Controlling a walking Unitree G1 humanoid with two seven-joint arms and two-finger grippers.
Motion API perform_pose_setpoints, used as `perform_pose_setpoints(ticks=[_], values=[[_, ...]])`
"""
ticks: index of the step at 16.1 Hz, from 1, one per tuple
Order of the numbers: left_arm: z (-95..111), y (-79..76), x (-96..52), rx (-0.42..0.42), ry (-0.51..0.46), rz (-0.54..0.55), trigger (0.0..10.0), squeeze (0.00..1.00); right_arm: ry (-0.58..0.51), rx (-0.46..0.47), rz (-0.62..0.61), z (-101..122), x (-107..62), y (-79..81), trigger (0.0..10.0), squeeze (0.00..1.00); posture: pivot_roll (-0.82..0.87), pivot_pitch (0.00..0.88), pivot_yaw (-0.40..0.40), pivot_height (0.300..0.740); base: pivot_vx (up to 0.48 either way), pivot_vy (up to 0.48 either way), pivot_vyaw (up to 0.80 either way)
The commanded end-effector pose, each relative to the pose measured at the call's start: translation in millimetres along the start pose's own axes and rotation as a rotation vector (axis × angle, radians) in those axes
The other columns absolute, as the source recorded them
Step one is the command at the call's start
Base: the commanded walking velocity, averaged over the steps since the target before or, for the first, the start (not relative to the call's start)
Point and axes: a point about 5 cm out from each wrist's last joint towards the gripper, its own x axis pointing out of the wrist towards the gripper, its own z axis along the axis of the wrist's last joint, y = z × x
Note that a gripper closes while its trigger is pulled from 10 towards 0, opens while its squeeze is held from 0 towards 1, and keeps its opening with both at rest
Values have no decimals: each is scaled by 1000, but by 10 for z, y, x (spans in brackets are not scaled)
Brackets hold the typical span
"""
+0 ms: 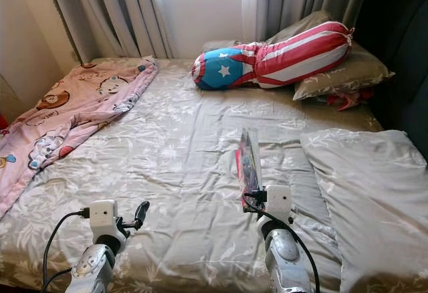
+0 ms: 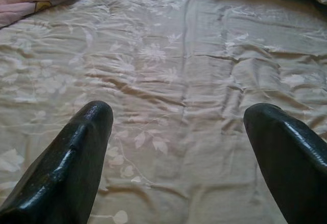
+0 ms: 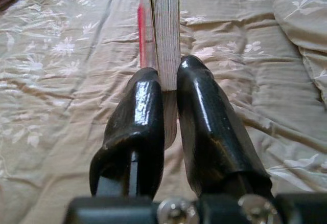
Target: Clean up the room
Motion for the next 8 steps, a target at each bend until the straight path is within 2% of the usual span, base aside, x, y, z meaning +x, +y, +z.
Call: perform_pose_setpoints(ticks=[1, 6, 8], values=[[33, 27, 14, 1, -5, 8, 10000, 0, -59, 4, 16, 109, 25, 42, 10000, 0, -67, 0, 34, 683, 0, 0, 0], [37, 18, 20, -2, -5, 10, 10000, 0, -29, -16, 16, 100, 39, 35, 10000, 0, -66, 0, 31, 683, 0, 0, 0], [38, 19, 22, -2, -5, 12, 10000, 0, -35, -22, 33, 103, 43, 68, 10000, 0, -65, 0, 29, 668, 0, 0, 0]])
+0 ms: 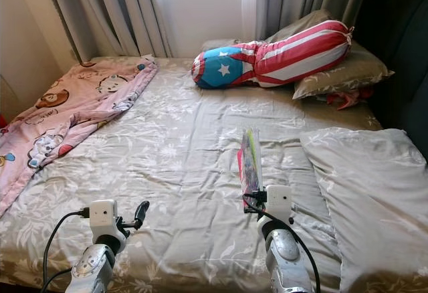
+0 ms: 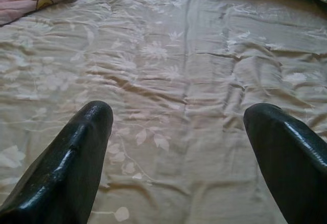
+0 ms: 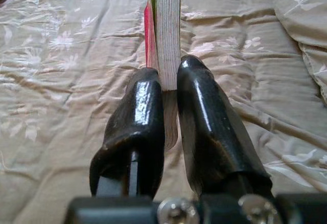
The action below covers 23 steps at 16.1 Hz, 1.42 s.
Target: Clean up the room
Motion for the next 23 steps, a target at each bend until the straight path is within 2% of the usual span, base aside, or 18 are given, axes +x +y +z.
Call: perform_pose_setpoints(ticks=[1, 17, 20, 21, 23], values=[[29, 19, 17, -2, -2, 6, 10000, 0, -64, 0, 22, 125, 34, 60, 10000, 0, -65, 0, 29, 663, 0, 0, 0], [17, 66, 9, 9, 24, 14, 10000, 0, -62, -1, 0, 101, 23, 47, 10000, 0, -54, 0, 35, 663, 0, 0, 0], [25, 61, 13, 10, 23, 12, 10000, 0, -35, -28, -3, 78, 32, 41, 10000, 0, -54, 0, 36, 663, 0, 0, 0], [27, 60, 15, 10, 23, 11, 10000, 0, -31, -33, 6, 72, 34, 52, 10000, 0, -54, 0, 36, 648, 0, 0, 0], [28, 57, 17, 11, 23, 8, 10000, 0, -68, 4, 13, 105, 24, 68, 10000, 0, -56, 0, 37, 643, 0, 0, 0]])
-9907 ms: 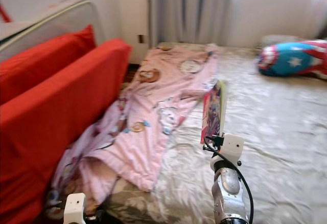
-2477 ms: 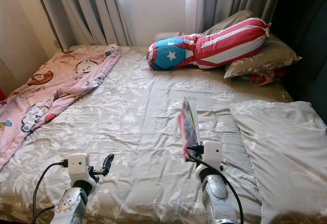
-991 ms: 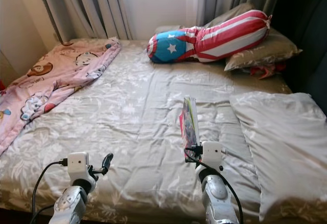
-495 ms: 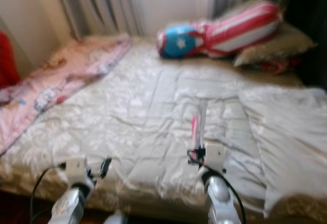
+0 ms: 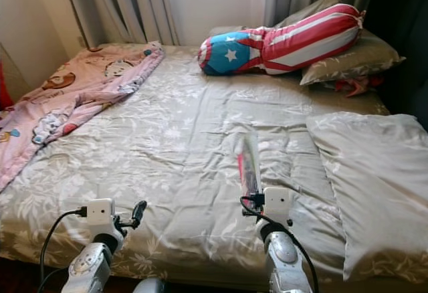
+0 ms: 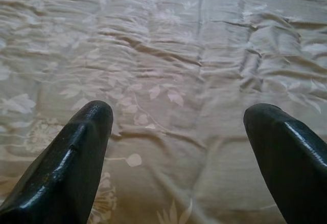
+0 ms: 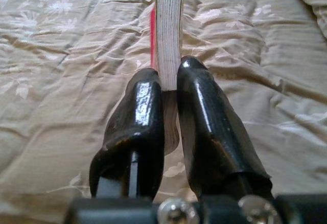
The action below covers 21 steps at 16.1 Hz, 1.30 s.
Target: Clean up the room
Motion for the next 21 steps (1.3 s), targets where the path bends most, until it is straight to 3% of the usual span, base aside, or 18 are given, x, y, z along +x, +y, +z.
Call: perform_pose_setpoints(ticks=[1, 14, 21], values=[[-1, 13, 5, 2, 11, 0, 10000, 0, -64, 7, 10, 145, 42, 32, 10000, 0, -54, 0, 36, 643, 0, 0, 0], [-2, 15, 4, 15, 18, -19, 10000, 0, -49, 6, 16, 115, 42, 32, 10000, 0, -48, 0, 36, 643, 0, 0, 0], [-3, 21, 4, 16, 20, -18, 10000, 0, -42, 5, 25, 104, 42, 43, 10000, 0, -49, 0, 37, 643, 289, 0, 0]])
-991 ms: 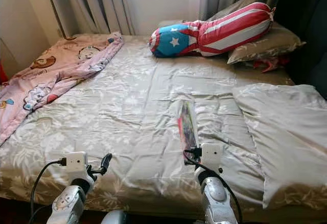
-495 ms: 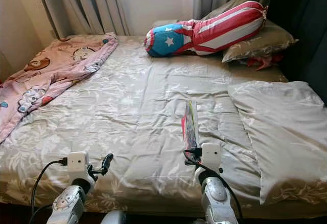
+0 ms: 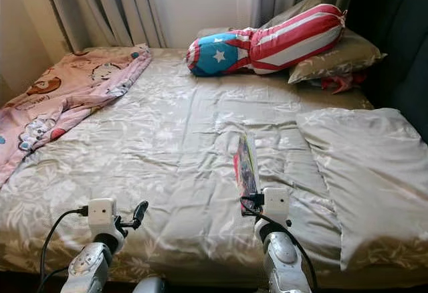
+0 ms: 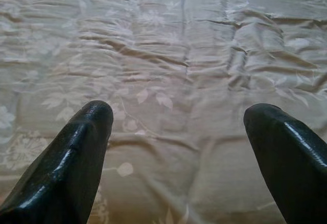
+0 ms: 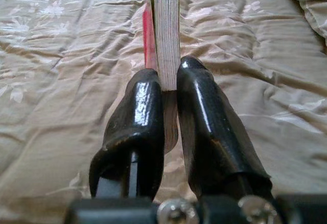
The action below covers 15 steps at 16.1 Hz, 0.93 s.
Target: Clean up the room
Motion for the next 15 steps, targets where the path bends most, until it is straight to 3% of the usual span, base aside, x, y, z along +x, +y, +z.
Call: perform_pose_setpoints(ticks=[1, 5, 15], values=[[-6, 27, 1, 2, 15, 6, 10000, 0, -44, -2, 18, 109, 43, 40, 10000, 0, -49, 0, 37, 643, 330, 0, 0], [-7, 23, -1, 3, 13, 6, 10000, 0, -29, -4, 26, 80, 38, 47, 10000, 0, -49, 0, 35, 643, 309, 0, 0], [-2, 23, -3, 5, 11, 4, 10000, 0, 5, -4, 28, 21, 33, 41, 10000, 0, -45, 0, 38, 643, 0, 0, 0]])
